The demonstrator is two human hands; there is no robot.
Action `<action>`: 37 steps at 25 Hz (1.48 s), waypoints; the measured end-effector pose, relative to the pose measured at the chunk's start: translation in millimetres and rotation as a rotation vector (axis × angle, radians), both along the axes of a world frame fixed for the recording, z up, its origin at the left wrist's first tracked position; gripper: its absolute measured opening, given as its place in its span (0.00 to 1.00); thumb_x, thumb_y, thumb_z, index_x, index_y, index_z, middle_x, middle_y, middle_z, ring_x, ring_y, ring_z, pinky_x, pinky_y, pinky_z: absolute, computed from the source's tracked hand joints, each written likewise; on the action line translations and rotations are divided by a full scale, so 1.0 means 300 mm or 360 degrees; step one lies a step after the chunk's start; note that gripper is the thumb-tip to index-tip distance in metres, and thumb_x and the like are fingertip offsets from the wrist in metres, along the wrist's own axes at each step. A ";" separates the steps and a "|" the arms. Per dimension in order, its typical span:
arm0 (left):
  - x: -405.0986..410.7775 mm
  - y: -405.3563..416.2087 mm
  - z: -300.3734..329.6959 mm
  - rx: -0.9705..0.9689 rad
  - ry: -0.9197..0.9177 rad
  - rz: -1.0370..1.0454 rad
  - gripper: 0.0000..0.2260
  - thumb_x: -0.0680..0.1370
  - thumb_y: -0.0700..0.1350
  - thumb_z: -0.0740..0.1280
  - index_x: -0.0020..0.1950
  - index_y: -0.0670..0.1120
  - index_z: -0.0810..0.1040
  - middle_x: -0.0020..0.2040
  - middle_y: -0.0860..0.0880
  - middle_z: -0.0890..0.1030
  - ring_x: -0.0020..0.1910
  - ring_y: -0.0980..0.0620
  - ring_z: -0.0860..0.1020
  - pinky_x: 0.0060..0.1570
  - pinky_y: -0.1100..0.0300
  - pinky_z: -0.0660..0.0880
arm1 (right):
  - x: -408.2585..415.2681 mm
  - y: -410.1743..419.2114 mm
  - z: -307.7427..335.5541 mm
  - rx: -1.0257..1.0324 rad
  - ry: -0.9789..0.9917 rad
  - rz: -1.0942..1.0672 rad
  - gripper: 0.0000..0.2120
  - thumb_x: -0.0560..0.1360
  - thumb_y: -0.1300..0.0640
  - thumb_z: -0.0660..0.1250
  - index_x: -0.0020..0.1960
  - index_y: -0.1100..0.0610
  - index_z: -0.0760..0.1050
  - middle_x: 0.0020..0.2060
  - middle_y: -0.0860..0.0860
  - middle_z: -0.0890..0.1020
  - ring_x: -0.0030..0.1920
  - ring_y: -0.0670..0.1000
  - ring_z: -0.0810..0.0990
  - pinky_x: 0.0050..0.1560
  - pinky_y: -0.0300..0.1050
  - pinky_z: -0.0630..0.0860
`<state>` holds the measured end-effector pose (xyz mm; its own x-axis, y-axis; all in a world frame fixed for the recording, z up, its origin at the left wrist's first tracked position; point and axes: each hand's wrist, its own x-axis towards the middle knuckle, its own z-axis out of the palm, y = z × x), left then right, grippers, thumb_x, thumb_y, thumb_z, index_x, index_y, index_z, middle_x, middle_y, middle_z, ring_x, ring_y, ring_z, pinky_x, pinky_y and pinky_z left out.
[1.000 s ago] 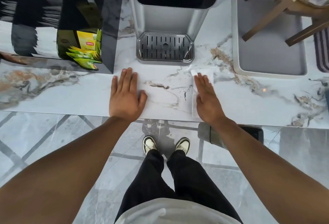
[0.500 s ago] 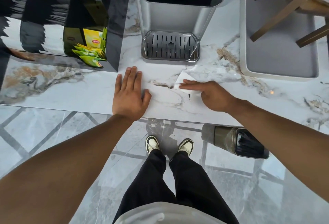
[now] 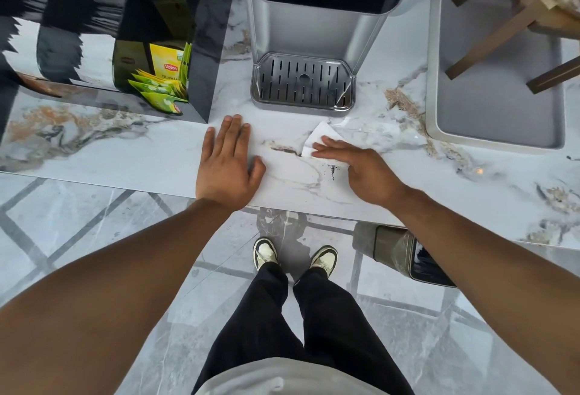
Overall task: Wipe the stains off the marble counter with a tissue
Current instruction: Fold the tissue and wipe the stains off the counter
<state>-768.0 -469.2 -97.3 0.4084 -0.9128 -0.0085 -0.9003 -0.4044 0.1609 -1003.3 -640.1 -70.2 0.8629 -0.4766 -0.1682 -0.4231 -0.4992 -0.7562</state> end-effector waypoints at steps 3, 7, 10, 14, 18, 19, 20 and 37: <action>0.003 0.000 0.001 -0.0021 0.0007 0.0008 0.29 0.80 0.54 0.55 0.78 0.40 0.61 0.81 0.41 0.60 0.81 0.45 0.54 0.79 0.42 0.51 | 0.066 -0.059 0.009 0.0140 0.0042 0.0052 0.39 0.63 0.84 0.50 0.62 0.57 0.80 0.67 0.54 0.77 0.73 0.47 0.68 0.76 0.43 0.59; 0.004 0.000 -0.007 -0.0049 0.0009 0.0008 0.29 0.80 0.54 0.55 0.78 0.40 0.61 0.81 0.42 0.60 0.81 0.45 0.54 0.79 0.43 0.51 | 0.112 -0.076 -0.003 0.0217 0.0010 0.0259 0.37 0.62 0.84 0.49 0.57 0.59 0.83 0.62 0.55 0.81 0.71 0.49 0.71 0.75 0.45 0.63; 0.010 0.002 -0.018 -0.0070 -0.0017 0.0010 0.29 0.80 0.54 0.55 0.78 0.41 0.61 0.81 0.42 0.60 0.81 0.46 0.54 0.79 0.43 0.52 | 0.071 -0.081 -0.011 0.0331 -0.0027 0.0267 0.33 0.62 0.83 0.51 0.48 0.58 0.85 0.57 0.56 0.83 0.66 0.52 0.77 0.71 0.53 0.70; 0.007 -0.001 -0.025 -0.0091 -0.0038 0.0004 0.29 0.80 0.54 0.55 0.78 0.41 0.61 0.81 0.42 0.60 0.81 0.46 0.55 0.79 0.43 0.52 | 0.065 -0.115 -0.001 0.0369 -0.0038 0.0293 0.34 0.61 0.81 0.51 0.44 0.52 0.85 0.50 0.50 0.85 0.61 0.50 0.81 0.67 0.46 0.73; 0.009 -0.002 -0.025 -0.0071 -0.0050 -0.0003 0.29 0.80 0.54 0.55 0.79 0.41 0.61 0.81 0.42 0.60 0.81 0.46 0.54 0.79 0.43 0.52 | 0.109 -0.111 0.007 0.0273 -0.0030 0.0344 0.32 0.62 0.81 0.52 0.54 0.60 0.84 0.58 0.56 0.83 0.64 0.50 0.79 0.69 0.44 0.71; 0.009 -0.001 -0.024 -0.0072 -0.0052 -0.0002 0.29 0.80 0.53 0.55 0.78 0.41 0.61 0.81 0.42 0.60 0.81 0.45 0.54 0.79 0.43 0.52 | 0.133 -0.094 0.008 0.0255 -0.0025 0.0389 0.34 0.62 0.82 0.52 0.56 0.60 0.83 0.60 0.57 0.82 0.66 0.51 0.77 0.70 0.44 0.70; 0.008 -0.001 -0.023 -0.0076 -0.0049 0.0000 0.29 0.80 0.53 0.55 0.78 0.41 0.61 0.81 0.42 0.60 0.81 0.45 0.55 0.79 0.43 0.52 | 0.158 -0.076 0.009 0.0239 -0.0017 0.0435 0.35 0.62 0.82 0.52 0.57 0.60 0.83 0.61 0.57 0.81 0.68 0.50 0.75 0.71 0.43 0.69; 0.008 0.002 -0.024 -0.0098 -0.0011 0.0002 0.30 0.80 0.54 0.57 0.79 0.42 0.60 0.81 0.42 0.60 0.81 0.45 0.54 0.79 0.45 0.50 | 0.146 -0.151 0.097 -0.0238 0.0500 0.1690 0.38 0.66 0.79 0.55 0.66 0.49 0.77 0.70 0.46 0.74 0.74 0.45 0.65 0.71 0.48 0.68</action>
